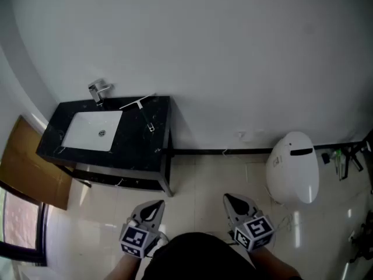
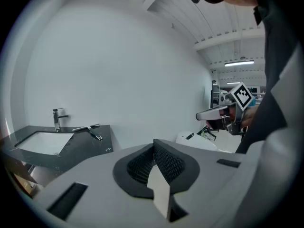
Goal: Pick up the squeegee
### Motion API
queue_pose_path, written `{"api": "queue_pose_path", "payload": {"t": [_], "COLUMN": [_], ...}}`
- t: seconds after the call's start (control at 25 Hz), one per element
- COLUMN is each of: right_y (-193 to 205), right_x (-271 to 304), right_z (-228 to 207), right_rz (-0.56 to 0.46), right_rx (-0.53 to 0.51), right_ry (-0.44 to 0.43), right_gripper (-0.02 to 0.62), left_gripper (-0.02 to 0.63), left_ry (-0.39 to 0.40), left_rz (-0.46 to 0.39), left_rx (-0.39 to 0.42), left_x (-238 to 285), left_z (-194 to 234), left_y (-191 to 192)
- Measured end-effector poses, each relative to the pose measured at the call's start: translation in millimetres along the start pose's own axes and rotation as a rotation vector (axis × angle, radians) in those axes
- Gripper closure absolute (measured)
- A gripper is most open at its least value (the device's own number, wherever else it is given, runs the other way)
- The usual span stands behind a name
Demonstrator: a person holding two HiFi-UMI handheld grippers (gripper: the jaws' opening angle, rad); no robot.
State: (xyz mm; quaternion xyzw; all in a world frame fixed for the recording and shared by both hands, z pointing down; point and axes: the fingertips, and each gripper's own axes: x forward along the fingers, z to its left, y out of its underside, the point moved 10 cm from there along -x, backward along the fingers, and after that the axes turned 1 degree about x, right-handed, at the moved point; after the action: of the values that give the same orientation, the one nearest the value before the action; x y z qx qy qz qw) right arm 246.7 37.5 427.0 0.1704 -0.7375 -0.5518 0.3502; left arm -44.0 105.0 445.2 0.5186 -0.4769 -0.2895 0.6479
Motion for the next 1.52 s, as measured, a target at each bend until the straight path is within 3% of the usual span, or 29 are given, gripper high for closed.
{"api": "queue_pose_path", "payload": {"t": [0.32,0.64,1.0,1.2,1.52], "right_y": [6,-9,-46,-72,-113], "right_x": [-16,13,119,213,377], "right_z": [-37,-38,-14,8,39], "right_rz": [0.020,0.030,0.074,0.113,0.156], "right_rx": [0.005,-0.028,-0.094,-0.109,-0.172], "right_ry": [-0.014,-0.035,-0.064,-0.057,-0.034], "right_gripper": [0.586,0.549,0.485,0.423,0.397], "left_gripper": [0.604,0.604,0.604,0.604,0.604], "left_ry": [-0.026,-0.059,-0.047,-0.056,-0.096], "left_rz": [-0.018,-0.034,-0.077,-0.081,-0.048], "left_rx": [0.017,0.011,-0.017,-0.051,-0.067], "left_x": [23,28,50,52,38], "left_z": [-32,-16,80,153,262], "left_y": [-13,-22,-23,-22,-24]}}
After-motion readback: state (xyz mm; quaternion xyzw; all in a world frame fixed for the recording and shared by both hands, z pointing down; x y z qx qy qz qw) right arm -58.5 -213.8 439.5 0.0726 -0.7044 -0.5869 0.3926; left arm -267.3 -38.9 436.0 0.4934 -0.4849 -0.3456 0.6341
